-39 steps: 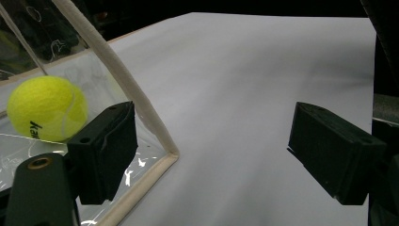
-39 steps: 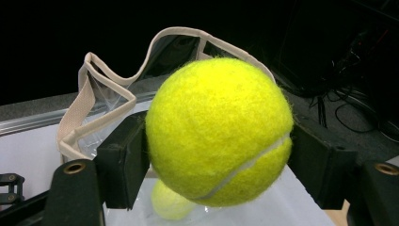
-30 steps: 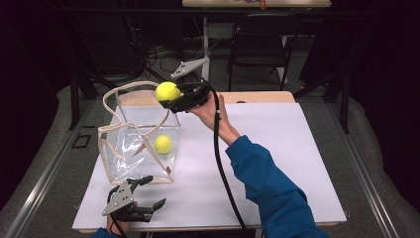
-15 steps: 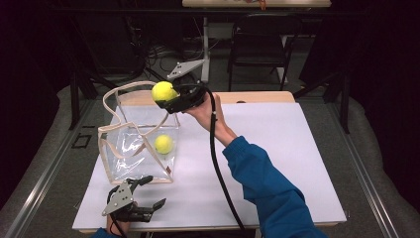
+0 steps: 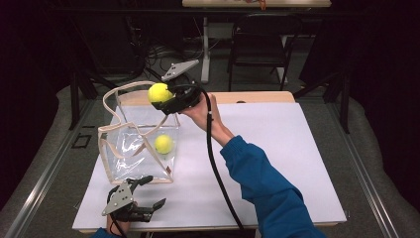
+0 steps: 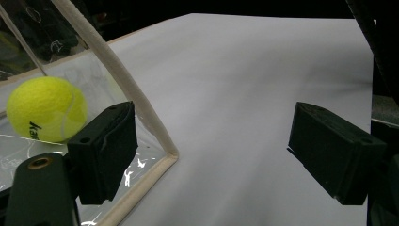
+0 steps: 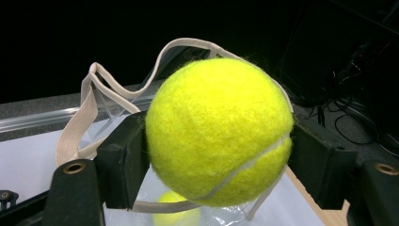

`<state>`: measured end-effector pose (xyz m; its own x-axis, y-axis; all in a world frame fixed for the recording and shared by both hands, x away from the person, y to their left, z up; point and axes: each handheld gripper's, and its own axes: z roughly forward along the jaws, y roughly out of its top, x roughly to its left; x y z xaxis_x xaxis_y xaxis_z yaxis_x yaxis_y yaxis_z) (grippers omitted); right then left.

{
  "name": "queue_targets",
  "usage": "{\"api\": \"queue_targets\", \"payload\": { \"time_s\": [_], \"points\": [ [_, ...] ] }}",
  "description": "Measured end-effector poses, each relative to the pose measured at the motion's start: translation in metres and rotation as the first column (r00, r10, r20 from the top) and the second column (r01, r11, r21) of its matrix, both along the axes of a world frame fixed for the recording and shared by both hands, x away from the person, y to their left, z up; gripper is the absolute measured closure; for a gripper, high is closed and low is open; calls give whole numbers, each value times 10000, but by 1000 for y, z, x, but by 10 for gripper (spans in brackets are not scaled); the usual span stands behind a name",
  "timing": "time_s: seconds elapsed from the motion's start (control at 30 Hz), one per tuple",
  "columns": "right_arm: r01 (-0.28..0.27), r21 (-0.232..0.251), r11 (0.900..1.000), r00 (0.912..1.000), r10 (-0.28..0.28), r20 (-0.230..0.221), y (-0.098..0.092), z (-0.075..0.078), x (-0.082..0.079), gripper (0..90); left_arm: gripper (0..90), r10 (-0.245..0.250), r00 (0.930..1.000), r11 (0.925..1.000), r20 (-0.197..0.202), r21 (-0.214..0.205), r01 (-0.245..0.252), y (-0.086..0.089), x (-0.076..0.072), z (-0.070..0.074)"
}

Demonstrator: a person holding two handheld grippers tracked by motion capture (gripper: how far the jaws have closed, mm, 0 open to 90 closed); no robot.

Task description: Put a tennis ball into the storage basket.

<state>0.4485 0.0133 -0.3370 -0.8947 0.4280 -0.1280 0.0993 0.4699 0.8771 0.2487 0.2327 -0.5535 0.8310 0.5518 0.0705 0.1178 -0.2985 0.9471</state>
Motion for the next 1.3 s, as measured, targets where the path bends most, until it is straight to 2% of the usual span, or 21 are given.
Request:
{"api": "queue_targets", "payload": {
  "time_s": [0.73,1.03,1.3],
  "points": [
    [-202,-321,9993,9997,198,-134,15,1,2,263,158,12,10000,10000,7,-18,-12,0,0,0],
    [-351,-587,9977,9979,319,-558,20,1,6,262,158,4,10000,10000,44,-65,-4,1,0,0],
    [-415,-807,9959,9974,366,-615,24,-2,7,262,158,11,10000,10000,31,-24,-11,0,0,0]
  ]
}}
